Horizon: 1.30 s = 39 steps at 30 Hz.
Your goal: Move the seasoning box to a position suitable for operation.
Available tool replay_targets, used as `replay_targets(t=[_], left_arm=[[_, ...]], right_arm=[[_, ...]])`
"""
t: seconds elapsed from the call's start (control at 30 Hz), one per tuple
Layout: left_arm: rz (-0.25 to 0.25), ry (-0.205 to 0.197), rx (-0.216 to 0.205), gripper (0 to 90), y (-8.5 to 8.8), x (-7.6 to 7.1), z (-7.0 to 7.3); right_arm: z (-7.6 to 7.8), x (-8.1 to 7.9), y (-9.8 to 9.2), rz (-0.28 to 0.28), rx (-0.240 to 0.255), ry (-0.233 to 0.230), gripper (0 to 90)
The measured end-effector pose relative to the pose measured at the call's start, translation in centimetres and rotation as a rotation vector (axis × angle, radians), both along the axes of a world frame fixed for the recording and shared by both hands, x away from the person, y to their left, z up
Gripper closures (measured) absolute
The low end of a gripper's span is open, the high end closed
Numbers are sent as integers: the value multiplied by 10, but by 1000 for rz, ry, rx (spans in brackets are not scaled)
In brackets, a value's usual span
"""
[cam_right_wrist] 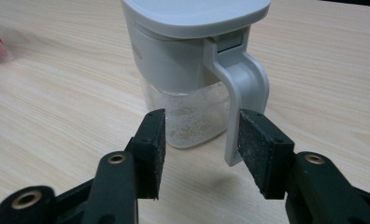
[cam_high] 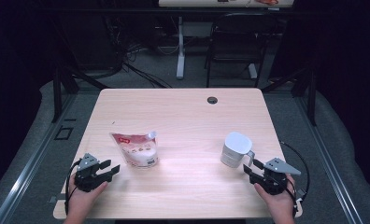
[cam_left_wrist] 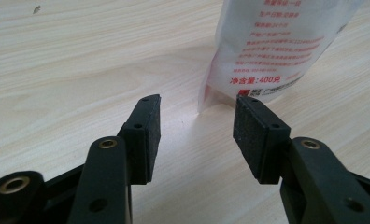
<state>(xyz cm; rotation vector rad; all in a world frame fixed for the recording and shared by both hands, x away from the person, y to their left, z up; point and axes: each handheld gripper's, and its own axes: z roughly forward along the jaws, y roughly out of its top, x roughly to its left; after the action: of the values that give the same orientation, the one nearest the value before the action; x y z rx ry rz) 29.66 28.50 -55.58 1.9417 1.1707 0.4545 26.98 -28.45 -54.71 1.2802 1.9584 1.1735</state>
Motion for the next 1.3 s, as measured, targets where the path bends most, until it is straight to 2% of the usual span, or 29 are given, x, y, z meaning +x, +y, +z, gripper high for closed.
replay_targets(t=[0.2,0.43,0.6,0.7,0.83,0.97,1.13,1.3], left_arm=[[24,-31,-8,490,3,-3,3],[36,-16,-23,473,5,-3,0],[33,-17,-22,467,6,-4,-1],[37,-14,-20,467,6,-5,-1],[37,-13,-20,467,6,-5,-2],[40,-8,-21,464,7,-5,-2],[45,-2,-24,464,9,-6,-3],[47,-3,-27,464,10,-7,-2]], right_arm=[[1,4,0,-41,-5,-4,562],[-4,14,-3,-77,-20,-6,552],[-6,21,-1,-104,-36,-20,571],[-7,24,1,-115,-62,-19,591],[-8,26,3,-131,-67,-23,582],[-8,28,4,-132,-53,-32,580],[-7,30,6,-134,-73,-19,686],[-6,31,7,-135,-77,-10,692]])
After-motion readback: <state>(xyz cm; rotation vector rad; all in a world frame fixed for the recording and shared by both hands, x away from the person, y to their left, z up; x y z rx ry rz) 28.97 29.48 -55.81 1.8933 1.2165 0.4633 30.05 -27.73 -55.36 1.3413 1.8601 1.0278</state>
